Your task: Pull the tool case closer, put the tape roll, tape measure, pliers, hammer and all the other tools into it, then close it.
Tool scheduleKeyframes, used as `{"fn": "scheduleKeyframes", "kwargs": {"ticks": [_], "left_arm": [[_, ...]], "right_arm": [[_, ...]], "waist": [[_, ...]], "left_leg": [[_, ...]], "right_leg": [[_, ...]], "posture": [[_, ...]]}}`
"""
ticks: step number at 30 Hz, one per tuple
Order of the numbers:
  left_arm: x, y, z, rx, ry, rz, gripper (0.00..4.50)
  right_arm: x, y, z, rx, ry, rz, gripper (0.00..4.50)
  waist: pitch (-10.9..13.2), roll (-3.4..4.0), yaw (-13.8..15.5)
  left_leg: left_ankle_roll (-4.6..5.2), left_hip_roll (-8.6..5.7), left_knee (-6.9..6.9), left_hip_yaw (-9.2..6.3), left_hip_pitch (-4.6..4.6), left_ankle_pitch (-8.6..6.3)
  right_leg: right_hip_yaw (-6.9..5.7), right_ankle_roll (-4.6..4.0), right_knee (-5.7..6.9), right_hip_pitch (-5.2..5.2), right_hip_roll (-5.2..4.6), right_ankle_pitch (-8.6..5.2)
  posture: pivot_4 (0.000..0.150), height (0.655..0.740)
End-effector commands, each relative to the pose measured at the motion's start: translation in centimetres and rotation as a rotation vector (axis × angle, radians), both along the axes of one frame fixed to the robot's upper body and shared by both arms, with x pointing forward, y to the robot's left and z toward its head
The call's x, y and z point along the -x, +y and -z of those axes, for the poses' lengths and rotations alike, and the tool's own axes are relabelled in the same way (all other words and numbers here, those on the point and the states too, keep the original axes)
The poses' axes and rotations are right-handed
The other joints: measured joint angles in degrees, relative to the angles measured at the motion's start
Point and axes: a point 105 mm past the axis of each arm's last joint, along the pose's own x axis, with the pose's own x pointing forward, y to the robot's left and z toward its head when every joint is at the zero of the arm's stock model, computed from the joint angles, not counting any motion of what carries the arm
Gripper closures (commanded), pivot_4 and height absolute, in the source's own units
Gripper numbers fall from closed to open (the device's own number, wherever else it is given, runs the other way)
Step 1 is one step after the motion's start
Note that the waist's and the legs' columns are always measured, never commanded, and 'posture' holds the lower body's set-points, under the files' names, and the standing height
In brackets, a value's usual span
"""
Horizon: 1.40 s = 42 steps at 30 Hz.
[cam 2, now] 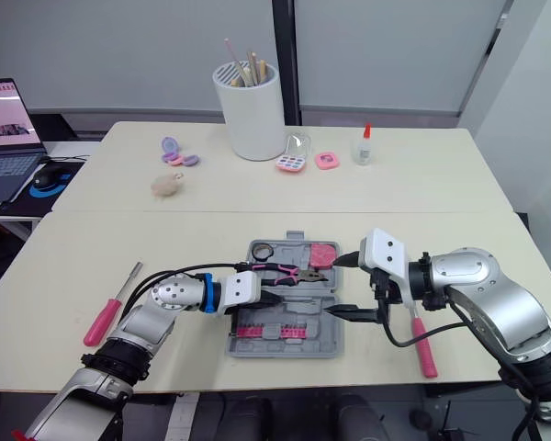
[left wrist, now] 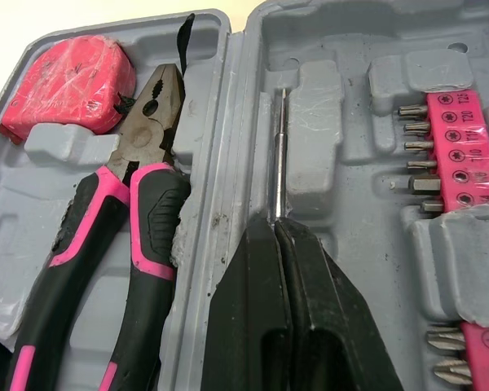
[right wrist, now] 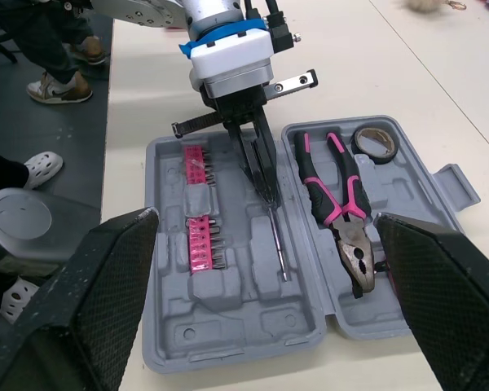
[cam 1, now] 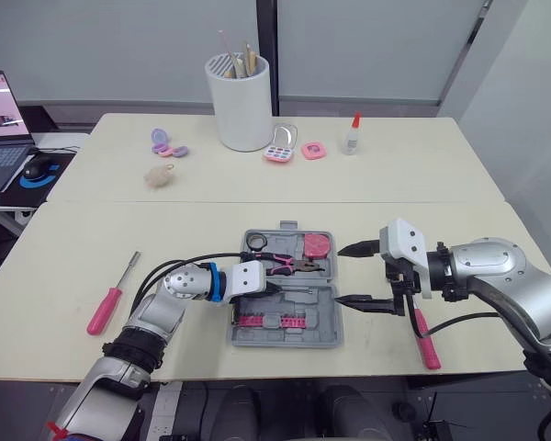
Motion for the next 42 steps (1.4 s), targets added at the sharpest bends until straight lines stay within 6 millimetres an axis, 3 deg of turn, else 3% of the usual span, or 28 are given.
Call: {"fn": "scheduleKeyframes", "kwargs": {"ticks": [1, 6, 9, 13, 14, 17, 19, 22, 28, 30, 34, 42], "left_arm": [[0.5, -0.1, -1.3, 0.064, 0.002, 0.012, 4.48], [0.7, 1.7, -6.4, 0.246, -0.005, -0.085, 4.48], [1.3, 5.1, -9.4, 0.318, 0.032, -0.197, 3.92], [2.3, 12.4, -12.5, 0.346, 0.091, -0.416, 2.66], [2.7, 15.2, -13.5, 0.342, 0.095, -0.498, 2.35], [3.9, 20.1, -15.6, 0.355, 0.104, -0.650, 1.41], [5.2, 23.7, -15.8, 0.341, 0.129, -0.764, 0.78], [6.7, 26.9, -15.8, 0.335, 0.159, -0.870, 0.05], [9.6, 33.7, -14.7, 0.365, 0.147, -1.151, 0.05], [10.2, 34.7, -14.3, 0.369, 0.141, -1.197, 0.05], [10.0, 34.6, -13.7, 0.369, 0.142, -1.182, 0.05], [10.0, 34.4, -13.2, 0.373, 0.157, -1.167, 0.05]], "right_arm": [[-0.2, -0.5, -0.8, 0.003, -0.049, 0.003, 0.00], [-1.2, -2.3, -1.3, 0.012, -0.095, 0.053, 0.00], [-1.9, -4.4, -2.2, 0.018, -0.117, 0.102, 0.00], [-2.5, -8.0, -4.2, 0.019, -0.141, 0.208, 0.00], [-2.6, -9.3, -4.9, 0.016, -0.151, 0.247, 0.00], [-2.4, -12.1, -6.0, 0.009, -0.151, 0.323, 0.00], [-2.1, -14.8, -6.0, 0.020, -0.133, 0.389, 0.00], [-1.6, -17.4, -5.5, 0.045, -0.110, 0.455, 0.00], [-1.3, -21.4, -3.9, 0.043, -0.067, 0.596, 0.00], [-1.1, -22.4, -3.4, 0.032, -0.048, 0.633, 0.00], [-0.8, -23.8, -2.6, 0.047, -0.030, 0.674, 0.00], [-0.9, -23.4, -2.6, 0.054, -0.031, 0.657, 0.00]], "waist": [[0.0, 0.00, -0.1], [0.0, -0.04, -0.1], [0.0, -0.02, -0.3], [0.1, 0.00, -0.7], [0.1, -0.04, -0.7], [0.1, -0.04, -0.7], [0.1, -0.03, -0.6], [0.1, -0.03, -0.6], [0.1, -0.02, -0.6], [0.1, -0.01, -0.6], [0.1, -0.03, -0.6], [0.1, -0.02, -0.9]], "left_leg": [[0.00, 0.00, 0.00, 0.01, 0.00, 0.00], [0.00, 0.07, 0.00, -0.02, -0.05, 0.00], [0.00, 0.09, -0.01, 0.00, -0.02, 0.00], [0.00, 0.13, -0.05, 0.01, 0.03, 0.00], [0.00, 0.16, -0.06, 0.00, 0.02, 0.00], [0.00, 0.16, -0.07, 0.01, 0.03, 0.00], [0.00, 0.18, -0.11, 0.02, 0.05, 0.00], [0.00, 0.10, -0.14, 0.14, 0.06, -0.01], [0.01, 0.15, -0.17, 0.21, 0.06, -0.01], [0.01, 0.17, -0.18, 0.23, 0.05, -0.01], [0.00, 0.15, -0.18, 0.29, 0.05, -0.01], [0.00, 0.17, -0.19, 0.31, 0.05, -0.01]], "right_leg": [[0.00, 0.00, 0.00, 0.00, 0.00, 0.00], [-0.01, 0.00, 0.00, -0.04, 0.00, 0.00], [0.01, 0.01, 0.02, -0.05, -0.01, 0.00], [0.02, 0.04, 0.00, -0.05, -0.12, -0.04], [0.01, 0.05, 0.00, -0.06, -0.15, -0.05], [-0.02, 0.04, -0.02, -0.09, -0.20, -0.07], [-0.04, 0.08, -0.02, -0.09, -0.34, -0.12], [-0.02, 0.19, -0.05, -0.10, -0.52, -0.19], [-0.02, 0.18, -0.03, -0.18, -0.54, -0.20], [-0.01, 0.17, -0.01, -0.20, -0.54, -0.20], [0.00, 0.15, -0.01, -0.20, -0.57, -0.19], [0.02, 0.12, 0.05, -0.20, -0.55, -0.17]], "posture": [[0.150, 0.7400], [0.150, 0.7400], [0.150, 0.7400], [0.150, 0.7400], [0.150, 0.7400], [0.150, 0.7400], [0.150, 0.7400], [0.150, 0.7400], [0.150, 0.7400], [0.150, 0.7400], [0.150, 0.7400], [0.150, 0.7400]]}}
